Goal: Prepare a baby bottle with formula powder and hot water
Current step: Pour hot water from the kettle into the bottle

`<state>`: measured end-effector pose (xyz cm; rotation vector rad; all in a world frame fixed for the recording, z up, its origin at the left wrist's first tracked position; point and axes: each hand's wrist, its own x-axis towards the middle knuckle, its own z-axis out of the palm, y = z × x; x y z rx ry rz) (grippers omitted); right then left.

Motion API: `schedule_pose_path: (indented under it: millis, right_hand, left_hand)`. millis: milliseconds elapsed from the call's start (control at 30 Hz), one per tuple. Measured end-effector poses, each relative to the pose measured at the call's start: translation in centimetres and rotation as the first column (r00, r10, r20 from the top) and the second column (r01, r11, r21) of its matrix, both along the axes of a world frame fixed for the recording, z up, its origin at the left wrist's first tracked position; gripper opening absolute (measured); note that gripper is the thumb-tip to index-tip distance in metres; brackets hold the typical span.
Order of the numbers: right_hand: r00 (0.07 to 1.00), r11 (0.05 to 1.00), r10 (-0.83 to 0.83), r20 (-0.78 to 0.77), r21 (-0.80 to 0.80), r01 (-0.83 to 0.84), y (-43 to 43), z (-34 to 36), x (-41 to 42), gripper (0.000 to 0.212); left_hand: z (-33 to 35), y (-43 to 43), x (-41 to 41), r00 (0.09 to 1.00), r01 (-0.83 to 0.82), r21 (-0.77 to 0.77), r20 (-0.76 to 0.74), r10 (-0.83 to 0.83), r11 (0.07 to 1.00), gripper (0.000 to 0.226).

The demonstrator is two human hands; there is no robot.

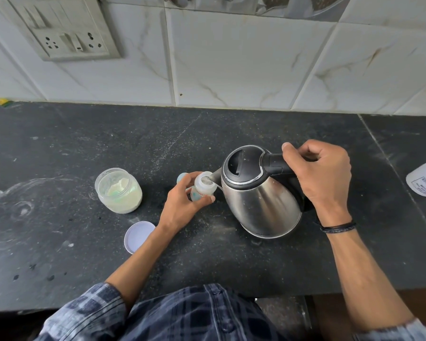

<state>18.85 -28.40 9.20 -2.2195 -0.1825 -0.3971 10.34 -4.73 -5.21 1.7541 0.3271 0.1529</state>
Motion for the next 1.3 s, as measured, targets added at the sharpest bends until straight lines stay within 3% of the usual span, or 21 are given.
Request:
schedule_pose_path:
  millis: [1300]
  right_hand:
    - [0.999, 0.973, 0.025, 0.025, -0.229, -0.019, 1.3, 2.1, 0.8, 0.043]
  left_hand:
    - [-0.3, 0.0, -0.5, 0.999, 0.022, 0.044, -0.047, -0.02, 0.999, 0.059]
